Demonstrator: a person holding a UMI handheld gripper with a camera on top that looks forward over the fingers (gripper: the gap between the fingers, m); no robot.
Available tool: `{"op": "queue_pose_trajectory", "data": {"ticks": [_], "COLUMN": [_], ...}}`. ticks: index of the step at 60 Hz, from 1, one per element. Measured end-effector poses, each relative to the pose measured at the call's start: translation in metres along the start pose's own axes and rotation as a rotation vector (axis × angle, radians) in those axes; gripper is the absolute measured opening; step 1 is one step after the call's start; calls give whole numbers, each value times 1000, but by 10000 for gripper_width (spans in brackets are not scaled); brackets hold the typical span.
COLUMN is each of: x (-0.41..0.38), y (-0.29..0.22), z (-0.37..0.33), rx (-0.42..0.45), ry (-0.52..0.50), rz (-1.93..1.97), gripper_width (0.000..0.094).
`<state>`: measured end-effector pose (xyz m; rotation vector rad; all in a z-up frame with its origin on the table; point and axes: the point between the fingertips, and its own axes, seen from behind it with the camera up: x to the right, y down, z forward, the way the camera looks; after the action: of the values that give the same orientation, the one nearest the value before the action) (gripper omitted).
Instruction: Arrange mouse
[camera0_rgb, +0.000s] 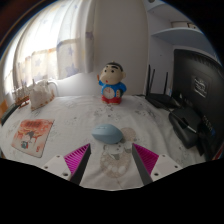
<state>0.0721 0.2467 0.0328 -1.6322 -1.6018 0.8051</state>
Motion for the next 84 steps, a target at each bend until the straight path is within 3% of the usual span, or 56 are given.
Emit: {"op": "queue_pose_trajectory", "data": {"ticks": [22,40,44,48,59,66,75,84], "x": [9,36,34,28,33,9,-83,-207], "y": [-21,-44,-43,-40,-48,-93,-150,-153], "z": [102,141,143,145,138,100,33,-2], "rx": [-22,-39,-39,-46,-63,-6,58,60], "ry": [19,98,90,79,159,136,-4,-126], "rz": [-41,23,31,29,-22,-19,27,0], "gripper_width": [853,852,749,502,403,389,387,386]}}
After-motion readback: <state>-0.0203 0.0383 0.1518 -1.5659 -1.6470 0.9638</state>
